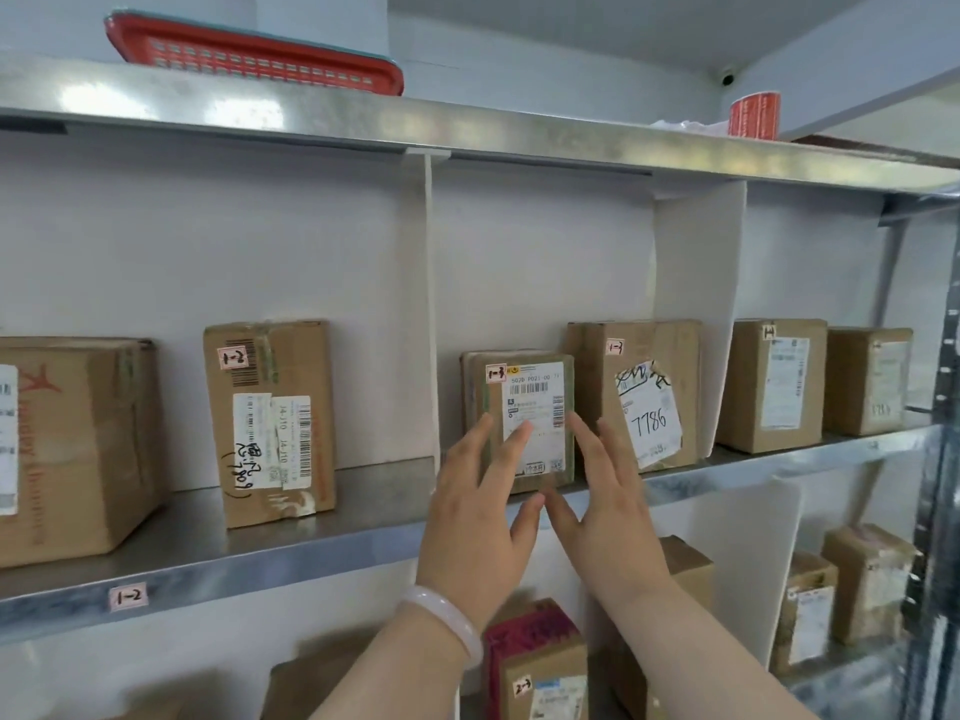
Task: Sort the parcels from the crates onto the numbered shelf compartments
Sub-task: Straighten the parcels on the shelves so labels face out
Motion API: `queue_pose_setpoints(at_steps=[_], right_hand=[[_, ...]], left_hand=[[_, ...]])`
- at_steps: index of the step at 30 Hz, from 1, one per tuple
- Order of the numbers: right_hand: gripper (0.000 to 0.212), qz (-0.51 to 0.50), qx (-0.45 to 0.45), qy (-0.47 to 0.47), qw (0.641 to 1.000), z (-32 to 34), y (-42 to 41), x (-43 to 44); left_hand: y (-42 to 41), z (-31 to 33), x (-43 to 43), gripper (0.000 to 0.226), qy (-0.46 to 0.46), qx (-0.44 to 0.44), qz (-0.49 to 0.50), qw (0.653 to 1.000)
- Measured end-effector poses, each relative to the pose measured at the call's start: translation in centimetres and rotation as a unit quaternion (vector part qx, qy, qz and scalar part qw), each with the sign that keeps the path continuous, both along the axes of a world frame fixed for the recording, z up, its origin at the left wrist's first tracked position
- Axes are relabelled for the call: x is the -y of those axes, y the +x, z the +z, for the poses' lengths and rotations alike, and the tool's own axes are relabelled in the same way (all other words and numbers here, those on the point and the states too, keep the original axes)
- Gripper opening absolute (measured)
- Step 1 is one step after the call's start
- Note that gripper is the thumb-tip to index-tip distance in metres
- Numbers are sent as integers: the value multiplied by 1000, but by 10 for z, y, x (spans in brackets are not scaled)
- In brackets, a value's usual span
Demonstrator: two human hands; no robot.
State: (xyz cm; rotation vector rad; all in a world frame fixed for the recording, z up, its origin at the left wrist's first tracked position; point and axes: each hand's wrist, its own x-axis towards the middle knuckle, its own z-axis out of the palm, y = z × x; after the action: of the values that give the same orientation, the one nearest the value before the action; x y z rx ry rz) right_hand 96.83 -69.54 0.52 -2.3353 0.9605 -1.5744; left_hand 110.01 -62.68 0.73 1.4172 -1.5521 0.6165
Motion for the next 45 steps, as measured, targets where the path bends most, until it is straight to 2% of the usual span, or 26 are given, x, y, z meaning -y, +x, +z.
queue_pose_setpoints(at_steps=[7,9,15,22,26,29,32,35,38,41,45], right_hand=[[76,69,-66,40,995,5,3,52],[79,95,-87,38,991,6,6,65],[82,155,-141,53,976,6,9,88],[87,205,-138,39,968,6,13,107],[80,223,-87,-26,971,5,-12,100],[62,186,-17,-121,975,6,-44,103],[56,111,46,-178,977,9,-73,126],[71,34,51,-130,990,9,-92,155],[83,4,27,-83,996,4,-99,176],[84,9,-13,-48,999,0,-96,189],[82,29,-30,-50,998,-3,-92,203]], left_hand=[[-12,3,52,94,-4,-89,118,989],[-10,4,62,95,34,-105,152,982],[4,0,84,101,52,-127,182,974],[9,-1,92,105,45,-125,194,972],[6,-2,91,105,15,-122,204,971],[-3,-3,90,98,-63,-83,233,967],[-35,5,98,89,-106,-29,186,976],[-70,14,122,80,-92,-15,121,988],[-92,16,147,85,-50,-55,79,994],[-98,12,167,93,-18,-77,81,994],[-95,9,187,99,15,-88,105,990]])
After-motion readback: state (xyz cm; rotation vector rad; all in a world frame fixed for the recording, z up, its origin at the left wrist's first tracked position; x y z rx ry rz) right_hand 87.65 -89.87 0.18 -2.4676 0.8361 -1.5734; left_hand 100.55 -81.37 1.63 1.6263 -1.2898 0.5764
